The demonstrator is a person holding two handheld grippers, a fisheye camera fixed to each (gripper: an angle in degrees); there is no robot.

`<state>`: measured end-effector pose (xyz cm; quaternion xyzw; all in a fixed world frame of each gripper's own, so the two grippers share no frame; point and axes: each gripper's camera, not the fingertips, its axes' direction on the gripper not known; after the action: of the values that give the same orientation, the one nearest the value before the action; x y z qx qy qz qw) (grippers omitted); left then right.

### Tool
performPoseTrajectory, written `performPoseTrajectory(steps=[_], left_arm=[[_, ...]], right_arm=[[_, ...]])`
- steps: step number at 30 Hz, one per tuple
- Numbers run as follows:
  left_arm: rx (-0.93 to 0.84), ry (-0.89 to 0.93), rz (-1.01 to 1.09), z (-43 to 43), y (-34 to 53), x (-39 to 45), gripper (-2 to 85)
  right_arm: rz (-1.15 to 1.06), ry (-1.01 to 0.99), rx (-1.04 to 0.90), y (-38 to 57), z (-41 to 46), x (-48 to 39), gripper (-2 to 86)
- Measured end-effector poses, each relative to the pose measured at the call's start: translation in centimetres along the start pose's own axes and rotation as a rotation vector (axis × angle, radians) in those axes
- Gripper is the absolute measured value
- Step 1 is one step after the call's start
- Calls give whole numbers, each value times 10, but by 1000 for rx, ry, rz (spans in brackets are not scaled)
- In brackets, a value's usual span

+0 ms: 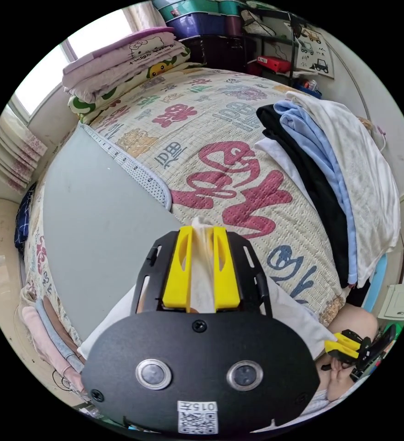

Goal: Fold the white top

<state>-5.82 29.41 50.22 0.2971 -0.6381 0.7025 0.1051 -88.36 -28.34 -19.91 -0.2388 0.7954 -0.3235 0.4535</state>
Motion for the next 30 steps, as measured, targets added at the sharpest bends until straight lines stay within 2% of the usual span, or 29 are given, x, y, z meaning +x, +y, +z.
performPoseTrajectory(steps=[3,6,9,13,17,21,24,28,30], left_arm=[[-9,0,10,1,5,-4,35],[56,37,-48,-12,17,-18,23],[170,98,-94,-38,31,-35,18],[369,273,-148,-99,63,-65,17],[527,413,-135,-160,132,-114,17],[601,457,-177,-183,222,-183,19],[613,389,-252,-175,307,-247,23],[514,250,-382,-118,407,-310,34],[429,232,-433,-82,434,-328,43]], right_arm=[[-7,4,23,10,2,-4,17],[-24,25,70,17,-5,-15,11],[-31,51,158,23,-21,-27,9],[-28,76,321,38,-55,-53,8],[-205,35,386,60,-81,-114,9],[-440,-33,303,93,-64,-191,10],[-618,-127,210,132,-23,-250,12],[-706,-281,-107,183,80,-305,19],[-722,-268,-241,207,130,-318,25]])
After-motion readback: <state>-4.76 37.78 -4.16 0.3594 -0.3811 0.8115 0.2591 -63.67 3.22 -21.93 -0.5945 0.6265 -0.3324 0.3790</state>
